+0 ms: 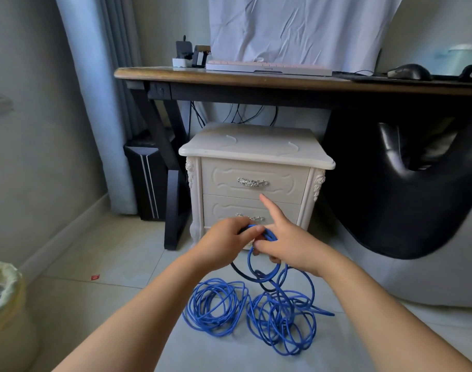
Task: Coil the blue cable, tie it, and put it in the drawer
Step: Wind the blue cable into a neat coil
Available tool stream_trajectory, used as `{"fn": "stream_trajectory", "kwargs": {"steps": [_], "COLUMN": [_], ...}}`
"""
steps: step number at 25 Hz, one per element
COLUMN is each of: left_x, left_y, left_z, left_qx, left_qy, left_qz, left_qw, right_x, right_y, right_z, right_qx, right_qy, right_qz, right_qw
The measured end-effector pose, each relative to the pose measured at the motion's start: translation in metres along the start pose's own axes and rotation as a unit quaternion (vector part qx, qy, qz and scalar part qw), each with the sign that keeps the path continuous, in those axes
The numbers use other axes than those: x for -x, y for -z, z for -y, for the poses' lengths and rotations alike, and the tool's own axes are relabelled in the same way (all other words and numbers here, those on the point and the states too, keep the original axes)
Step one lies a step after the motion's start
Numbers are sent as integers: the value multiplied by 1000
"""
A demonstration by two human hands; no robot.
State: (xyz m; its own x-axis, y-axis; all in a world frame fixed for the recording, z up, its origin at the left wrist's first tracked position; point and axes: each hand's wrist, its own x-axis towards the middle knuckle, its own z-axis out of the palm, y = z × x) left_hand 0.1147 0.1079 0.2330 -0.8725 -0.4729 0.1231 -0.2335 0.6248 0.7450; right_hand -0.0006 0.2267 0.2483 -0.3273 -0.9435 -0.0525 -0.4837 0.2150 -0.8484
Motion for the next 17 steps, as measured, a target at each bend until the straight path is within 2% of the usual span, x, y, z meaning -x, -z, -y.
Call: {"fn": "stream_trajectory", "kwargs": {"steps": [2,3,6,8,12,15,17], "left_x": [0,0,-2,-2,0,2,0], "left_y": [2,2,4,4,9,13,12], "left_z": [0,2,11,11,1,-3,1], "left_qx": [-14,21,220,340,525,555,556], "left_qy": [-7,4,79,114,137,142,165], "left_qz": [-36,-55,-103,-90,-27,24,2], "left_qw": [999,998,967,929,840,819,815], "right_x": [-1,-2,0,1,-1,-2,-3], "right_y": [1,3,5,5,11,8,9], "right_z": [-3,-6,-16,-19,-15,-15,-16], "right_qx": [-92,-115,-78,-130,-338,-312,-311], "right_qy": [-1,-7,-52,-60,-13,-6,-10], "right_qz": [-20,-27,30,36,-67,-89,-122], "right_qw": [996,993,995,989,939,946,942]}}
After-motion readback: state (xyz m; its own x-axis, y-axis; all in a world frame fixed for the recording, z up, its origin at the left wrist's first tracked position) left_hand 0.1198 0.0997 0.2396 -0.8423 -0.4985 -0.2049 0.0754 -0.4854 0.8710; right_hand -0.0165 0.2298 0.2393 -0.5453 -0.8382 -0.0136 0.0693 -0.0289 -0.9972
